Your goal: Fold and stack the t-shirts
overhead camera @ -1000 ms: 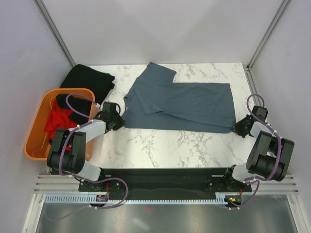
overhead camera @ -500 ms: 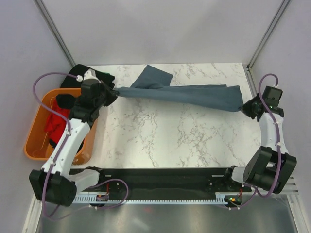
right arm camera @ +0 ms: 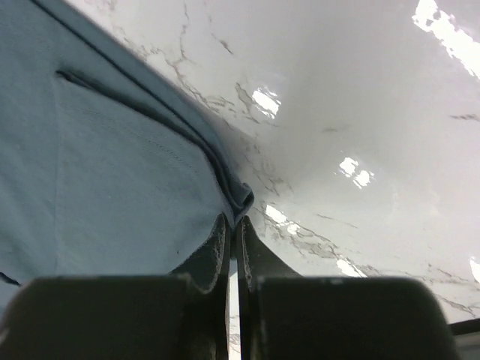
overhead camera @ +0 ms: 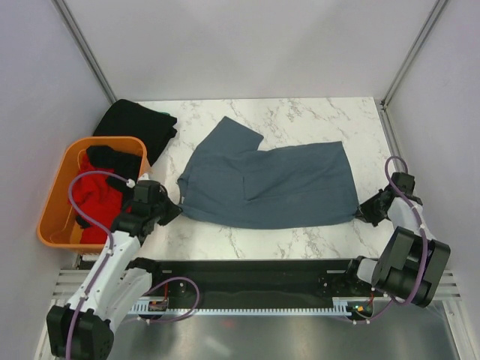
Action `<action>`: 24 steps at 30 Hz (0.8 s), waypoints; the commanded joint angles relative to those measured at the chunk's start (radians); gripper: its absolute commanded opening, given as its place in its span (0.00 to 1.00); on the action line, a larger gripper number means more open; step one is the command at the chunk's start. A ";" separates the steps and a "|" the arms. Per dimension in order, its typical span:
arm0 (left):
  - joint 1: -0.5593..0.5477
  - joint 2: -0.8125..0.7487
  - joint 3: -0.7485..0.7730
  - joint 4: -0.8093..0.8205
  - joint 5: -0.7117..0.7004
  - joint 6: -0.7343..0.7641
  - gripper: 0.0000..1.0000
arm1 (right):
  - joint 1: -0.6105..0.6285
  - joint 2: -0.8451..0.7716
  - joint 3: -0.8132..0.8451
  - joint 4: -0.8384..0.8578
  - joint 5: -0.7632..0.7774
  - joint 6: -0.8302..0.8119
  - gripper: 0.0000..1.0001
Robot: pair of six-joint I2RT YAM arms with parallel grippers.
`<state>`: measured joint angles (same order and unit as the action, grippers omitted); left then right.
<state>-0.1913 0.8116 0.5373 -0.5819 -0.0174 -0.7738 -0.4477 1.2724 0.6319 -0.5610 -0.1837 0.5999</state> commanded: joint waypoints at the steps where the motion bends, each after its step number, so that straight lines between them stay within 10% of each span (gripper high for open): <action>1: -0.002 -0.069 -0.020 -0.018 0.013 -0.061 0.02 | -0.019 -0.086 -0.032 -0.011 0.030 0.024 0.05; 11: -0.022 -0.187 -0.046 -0.058 0.131 -0.137 0.16 | -0.059 -0.378 -0.081 -0.163 0.067 0.126 0.16; 13: -0.025 -0.221 -0.031 -0.078 0.189 -0.159 0.40 | -0.059 -0.422 -0.052 -0.191 0.052 0.118 0.81; 14: -0.025 -0.235 -0.013 -0.099 0.212 -0.168 0.46 | -0.059 -0.439 -0.037 -0.198 0.047 0.113 0.96; 19: -0.025 -0.272 0.209 -0.217 0.119 -0.121 0.79 | -0.059 -0.547 0.130 -0.221 0.037 0.086 0.98; 24: -0.025 -0.079 0.338 -0.078 0.033 0.068 0.90 | -0.028 -0.411 0.242 -0.143 -0.094 0.026 0.98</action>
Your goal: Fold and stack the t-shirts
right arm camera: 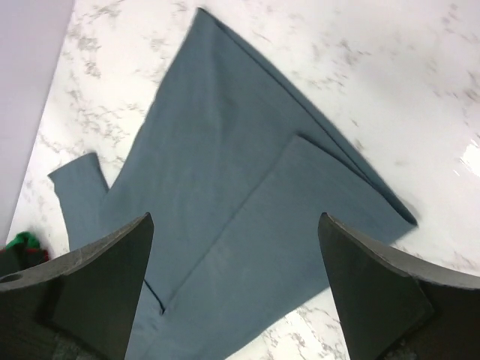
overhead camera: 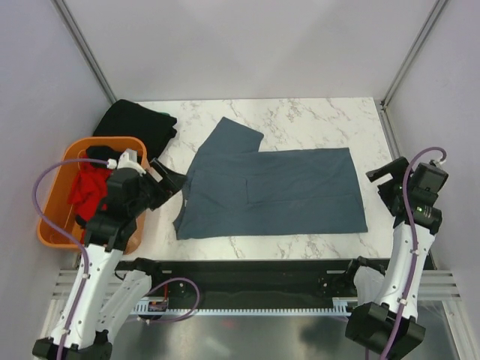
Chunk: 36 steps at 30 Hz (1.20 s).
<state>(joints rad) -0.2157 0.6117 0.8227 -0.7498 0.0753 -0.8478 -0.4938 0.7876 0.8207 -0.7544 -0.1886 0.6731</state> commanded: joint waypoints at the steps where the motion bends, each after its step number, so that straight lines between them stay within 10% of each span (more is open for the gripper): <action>1: -0.001 0.225 0.065 0.181 -0.060 0.168 0.89 | 0.030 0.093 0.061 0.065 -0.095 -0.056 0.98; 19: -0.001 1.779 1.232 0.488 -0.026 0.504 0.79 | 0.362 0.306 -0.086 0.358 -0.023 -0.129 0.98; 24: 0.007 2.000 1.516 0.457 0.038 0.446 0.79 | 0.363 0.314 -0.138 0.434 -0.038 -0.130 0.98; 36: 0.027 2.062 1.484 0.460 0.233 0.256 0.54 | 0.363 0.410 -0.109 0.431 0.021 -0.159 0.98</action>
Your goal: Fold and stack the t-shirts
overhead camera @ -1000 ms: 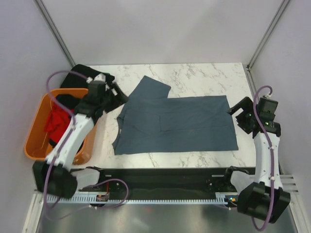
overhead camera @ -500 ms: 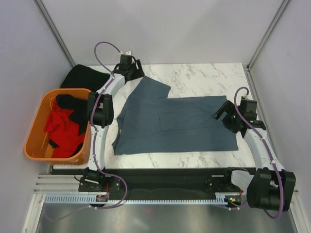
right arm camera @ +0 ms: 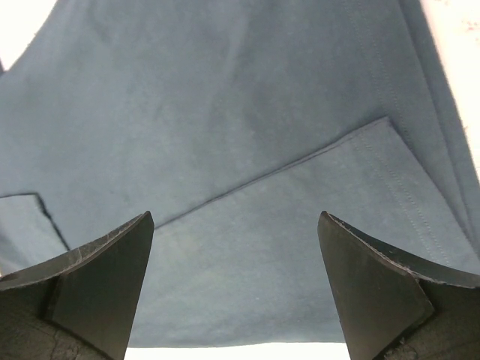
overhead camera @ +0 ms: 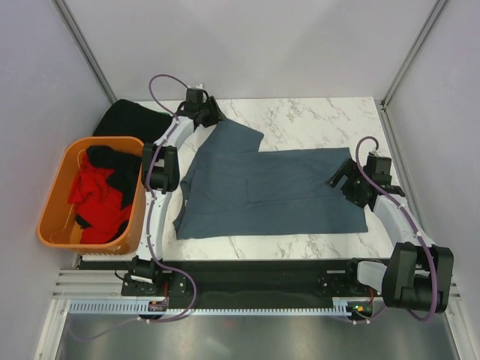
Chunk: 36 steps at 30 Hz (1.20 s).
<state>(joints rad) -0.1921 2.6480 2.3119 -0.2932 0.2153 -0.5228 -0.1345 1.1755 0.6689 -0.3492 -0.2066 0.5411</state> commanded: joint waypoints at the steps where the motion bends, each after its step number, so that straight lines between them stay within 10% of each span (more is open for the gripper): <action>1: 0.006 0.035 -0.008 0.008 0.113 -0.088 0.51 | 0.004 0.032 0.057 0.019 0.056 -0.030 0.98; 10: 0.074 0.073 -0.077 0.184 0.357 -0.200 0.02 | 0.004 0.275 0.337 -0.050 0.148 -0.020 0.98; 21: 0.080 0.061 -0.106 0.221 0.378 -0.209 0.02 | 0.003 0.734 0.796 -0.132 0.325 -0.082 0.97; 36: 0.082 0.058 -0.120 0.235 0.378 -0.217 0.02 | 0.013 1.015 1.017 -0.134 0.340 -0.081 0.57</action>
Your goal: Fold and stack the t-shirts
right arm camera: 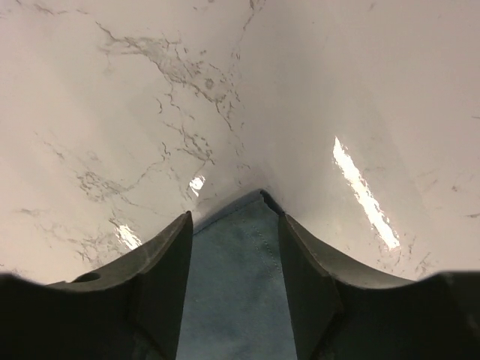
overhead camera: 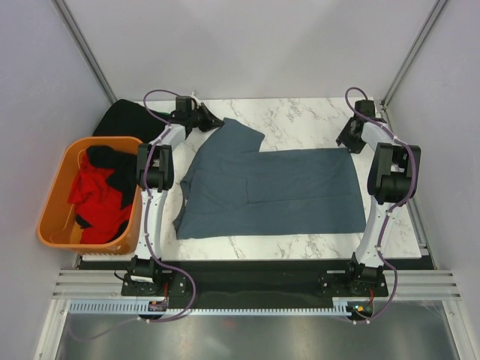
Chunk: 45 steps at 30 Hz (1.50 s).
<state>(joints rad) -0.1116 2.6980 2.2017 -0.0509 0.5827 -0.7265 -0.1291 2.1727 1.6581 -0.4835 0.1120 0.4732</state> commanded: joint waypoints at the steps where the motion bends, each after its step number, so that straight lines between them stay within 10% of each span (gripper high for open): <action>1: 0.001 0.009 -0.010 -0.007 0.009 -0.013 0.02 | 0.008 0.021 0.029 0.003 0.026 -0.015 0.55; 12: 0.001 0.011 -0.010 -0.007 0.011 -0.013 0.02 | 0.006 0.044 0.014 0.020 0.032 -0.025 0.38; 19: 0.000 0.008 0.019 -0.039 -0.012 0.001 0.02 | 0.009 0.044 0.015 0.023 -0.008 -0.015 0.00; 32: -0.026 -0.513 -0.332 -0.096 -0.080 0.024 0.02 | 0.068 -0.227 -0.115 -0.030 -0.103 0.002 0.00; 45: -0.059 -1.113 -0.988 -0.079 -0.182 0.070 0.02 | 0.069 -0.514 -0.440 -0.050 -0.072 -0.018 0.00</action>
<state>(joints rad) -0.1642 1.6974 1.3182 -0.1356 0.4458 -0.7055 -0.0566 1.7119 1.2758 -0.5236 0.0174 0.4664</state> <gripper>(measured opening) 0.026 0.010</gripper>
